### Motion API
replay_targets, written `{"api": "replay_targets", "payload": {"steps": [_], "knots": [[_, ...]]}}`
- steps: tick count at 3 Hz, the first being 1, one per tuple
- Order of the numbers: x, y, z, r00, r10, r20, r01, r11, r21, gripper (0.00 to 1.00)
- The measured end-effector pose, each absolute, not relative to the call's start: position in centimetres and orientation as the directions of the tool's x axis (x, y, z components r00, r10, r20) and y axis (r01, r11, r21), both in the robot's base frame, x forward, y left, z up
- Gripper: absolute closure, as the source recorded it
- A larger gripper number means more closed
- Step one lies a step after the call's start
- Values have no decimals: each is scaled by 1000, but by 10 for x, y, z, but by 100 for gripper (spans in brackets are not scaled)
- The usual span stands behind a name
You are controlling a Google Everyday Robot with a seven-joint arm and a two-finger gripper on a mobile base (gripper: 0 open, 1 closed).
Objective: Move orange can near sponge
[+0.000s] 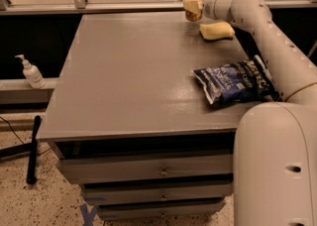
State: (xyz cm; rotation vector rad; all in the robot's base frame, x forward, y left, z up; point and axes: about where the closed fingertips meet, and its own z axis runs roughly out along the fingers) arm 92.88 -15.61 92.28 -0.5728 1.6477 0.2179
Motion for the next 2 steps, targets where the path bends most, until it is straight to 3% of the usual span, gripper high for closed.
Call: {"api": "replay_targets", "payload": {"steps": [2], "knots": [[920,-162,910,-121,-223,-967,-480,866,-140,100]]}}
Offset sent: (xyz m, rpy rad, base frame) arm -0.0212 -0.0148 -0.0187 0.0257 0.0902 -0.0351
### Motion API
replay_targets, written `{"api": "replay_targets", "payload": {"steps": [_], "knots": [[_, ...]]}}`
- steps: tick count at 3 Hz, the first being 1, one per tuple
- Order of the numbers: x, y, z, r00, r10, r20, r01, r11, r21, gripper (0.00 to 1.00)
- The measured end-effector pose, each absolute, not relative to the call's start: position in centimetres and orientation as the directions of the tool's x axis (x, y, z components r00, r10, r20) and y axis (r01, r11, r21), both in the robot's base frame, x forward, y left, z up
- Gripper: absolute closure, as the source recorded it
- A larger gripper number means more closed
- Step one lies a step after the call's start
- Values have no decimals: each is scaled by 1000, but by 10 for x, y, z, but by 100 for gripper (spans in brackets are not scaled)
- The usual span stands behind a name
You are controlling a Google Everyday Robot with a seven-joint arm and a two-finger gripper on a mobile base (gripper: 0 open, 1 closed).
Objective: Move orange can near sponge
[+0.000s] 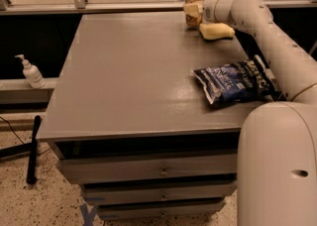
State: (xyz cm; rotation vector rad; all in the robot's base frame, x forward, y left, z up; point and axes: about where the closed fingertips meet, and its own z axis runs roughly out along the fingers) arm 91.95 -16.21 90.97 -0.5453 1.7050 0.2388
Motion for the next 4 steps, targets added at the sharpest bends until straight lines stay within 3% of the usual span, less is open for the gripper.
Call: {"api": "replay_targets", "payload": {"steps": [1,2,3,4], "knots": [[914,-166,904,-142,-215,-966,-473,872,-124,100],[910,-168,897,-166,-204,-965,-466,878,-105,82],[906,-170,890,-186,-188,-964,-459,884,-84,51],[903,-170,887,-194,-181,-964,-456,887,-74,28]]}}
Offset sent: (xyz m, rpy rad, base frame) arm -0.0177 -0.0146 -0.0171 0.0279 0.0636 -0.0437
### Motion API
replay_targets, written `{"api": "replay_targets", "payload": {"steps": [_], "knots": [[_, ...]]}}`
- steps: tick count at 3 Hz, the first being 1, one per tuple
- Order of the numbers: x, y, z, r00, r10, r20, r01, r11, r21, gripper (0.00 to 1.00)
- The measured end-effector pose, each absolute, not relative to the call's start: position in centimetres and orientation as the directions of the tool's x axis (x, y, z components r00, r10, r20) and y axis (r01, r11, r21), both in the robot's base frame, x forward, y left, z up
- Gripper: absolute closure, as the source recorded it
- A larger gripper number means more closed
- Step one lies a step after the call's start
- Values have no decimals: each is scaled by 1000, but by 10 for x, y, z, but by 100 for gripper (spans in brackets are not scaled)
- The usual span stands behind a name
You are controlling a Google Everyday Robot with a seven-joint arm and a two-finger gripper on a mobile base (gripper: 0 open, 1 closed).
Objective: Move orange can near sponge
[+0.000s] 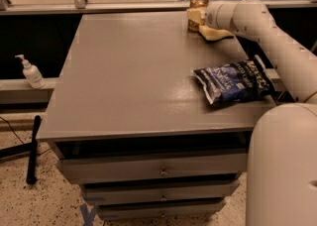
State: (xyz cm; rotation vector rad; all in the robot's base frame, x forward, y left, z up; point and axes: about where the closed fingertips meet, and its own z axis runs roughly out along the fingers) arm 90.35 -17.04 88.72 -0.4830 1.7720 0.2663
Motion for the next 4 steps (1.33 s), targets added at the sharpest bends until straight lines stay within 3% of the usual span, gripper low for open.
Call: {"api": "replay_targets", "payload": {"steps": [1,4], "knots": [[898,-174,886,-200,-173,-964,-448,892,-67,4],[835,-236,937,-77,-148,-986,-417,903,-103,0]]}}
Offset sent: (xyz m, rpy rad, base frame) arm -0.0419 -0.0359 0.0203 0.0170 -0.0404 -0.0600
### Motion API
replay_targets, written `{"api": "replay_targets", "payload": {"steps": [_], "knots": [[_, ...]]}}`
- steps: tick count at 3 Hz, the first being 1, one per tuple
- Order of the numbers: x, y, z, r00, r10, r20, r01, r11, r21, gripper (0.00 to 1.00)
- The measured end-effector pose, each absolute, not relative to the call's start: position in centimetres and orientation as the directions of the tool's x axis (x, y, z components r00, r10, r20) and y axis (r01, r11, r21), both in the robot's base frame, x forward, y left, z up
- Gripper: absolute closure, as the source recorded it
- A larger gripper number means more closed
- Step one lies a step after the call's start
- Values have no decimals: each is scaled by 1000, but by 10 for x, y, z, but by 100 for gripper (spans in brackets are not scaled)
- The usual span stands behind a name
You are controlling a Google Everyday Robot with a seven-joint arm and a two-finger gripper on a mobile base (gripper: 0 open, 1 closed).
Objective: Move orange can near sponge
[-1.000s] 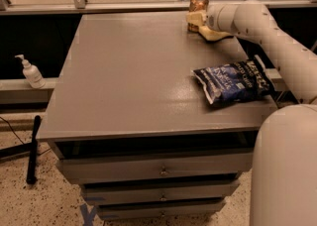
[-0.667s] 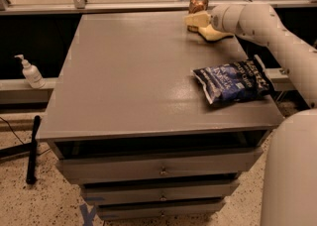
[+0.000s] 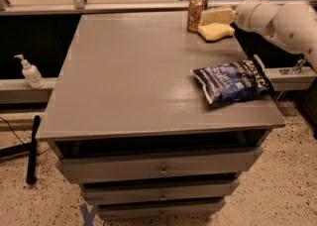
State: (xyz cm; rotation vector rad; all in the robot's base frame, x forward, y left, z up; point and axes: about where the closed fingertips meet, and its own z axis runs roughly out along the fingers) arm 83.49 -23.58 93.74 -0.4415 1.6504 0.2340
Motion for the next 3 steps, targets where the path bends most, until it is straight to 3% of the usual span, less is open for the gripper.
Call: {"api": "replay_targets", "payload": {"steps": [1,2,3], "knots": [[793,-288,971,24,-113,-993,-441,890,-112,0],[752,-301,1026,158,-114,-981,-516,837,-180,0],[741,-285,1024,160,-134,-978,-581,788,-203,0]]}}
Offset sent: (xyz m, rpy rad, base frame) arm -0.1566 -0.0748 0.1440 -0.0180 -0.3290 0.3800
